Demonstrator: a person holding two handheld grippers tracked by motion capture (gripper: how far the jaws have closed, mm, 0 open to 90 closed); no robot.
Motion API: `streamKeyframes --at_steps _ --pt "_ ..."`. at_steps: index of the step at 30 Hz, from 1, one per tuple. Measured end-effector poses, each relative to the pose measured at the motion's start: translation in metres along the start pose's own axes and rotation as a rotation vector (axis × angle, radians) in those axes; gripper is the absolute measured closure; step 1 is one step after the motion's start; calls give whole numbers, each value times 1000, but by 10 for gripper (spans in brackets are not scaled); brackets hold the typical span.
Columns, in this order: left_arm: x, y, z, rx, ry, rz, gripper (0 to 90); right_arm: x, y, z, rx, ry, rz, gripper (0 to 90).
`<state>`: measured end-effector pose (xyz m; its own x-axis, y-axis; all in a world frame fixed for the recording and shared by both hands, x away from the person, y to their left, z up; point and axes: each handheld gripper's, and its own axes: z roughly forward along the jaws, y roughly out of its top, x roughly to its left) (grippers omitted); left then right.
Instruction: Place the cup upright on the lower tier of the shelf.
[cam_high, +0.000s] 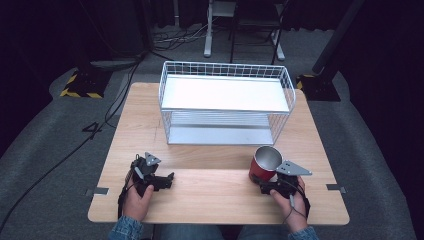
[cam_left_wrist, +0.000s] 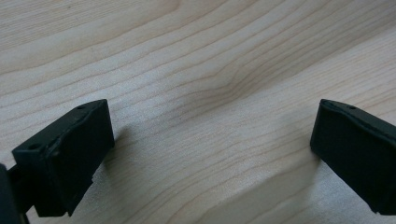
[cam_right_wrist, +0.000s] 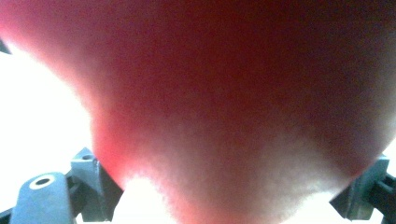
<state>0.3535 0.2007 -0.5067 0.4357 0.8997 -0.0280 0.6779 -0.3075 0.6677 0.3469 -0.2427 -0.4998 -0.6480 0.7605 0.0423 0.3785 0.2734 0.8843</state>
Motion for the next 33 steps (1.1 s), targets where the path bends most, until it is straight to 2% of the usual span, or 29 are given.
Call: streamKeyframes --at_steps 9,11,17,23,29,33 --pt "0 0 0 0 0 0 0 -1 0 0 -36 5 10 138" --pt "0 0 0 0 0 0 0 0 0 0 -61 8 12 126" --pt "0 0 0 0 0 0 0 3 0 -1 -78 -18 -1 132" --pt "0 0 0 0 0 0 0 3 -1 -2 -118 -13 3 141" --pt "0 0 0 0 0 0 0 6 0 0 -121 -25 -17 146" --pt "0 0 0 -1 1 -1 0 6 0 0 -157 -36 -15 150"
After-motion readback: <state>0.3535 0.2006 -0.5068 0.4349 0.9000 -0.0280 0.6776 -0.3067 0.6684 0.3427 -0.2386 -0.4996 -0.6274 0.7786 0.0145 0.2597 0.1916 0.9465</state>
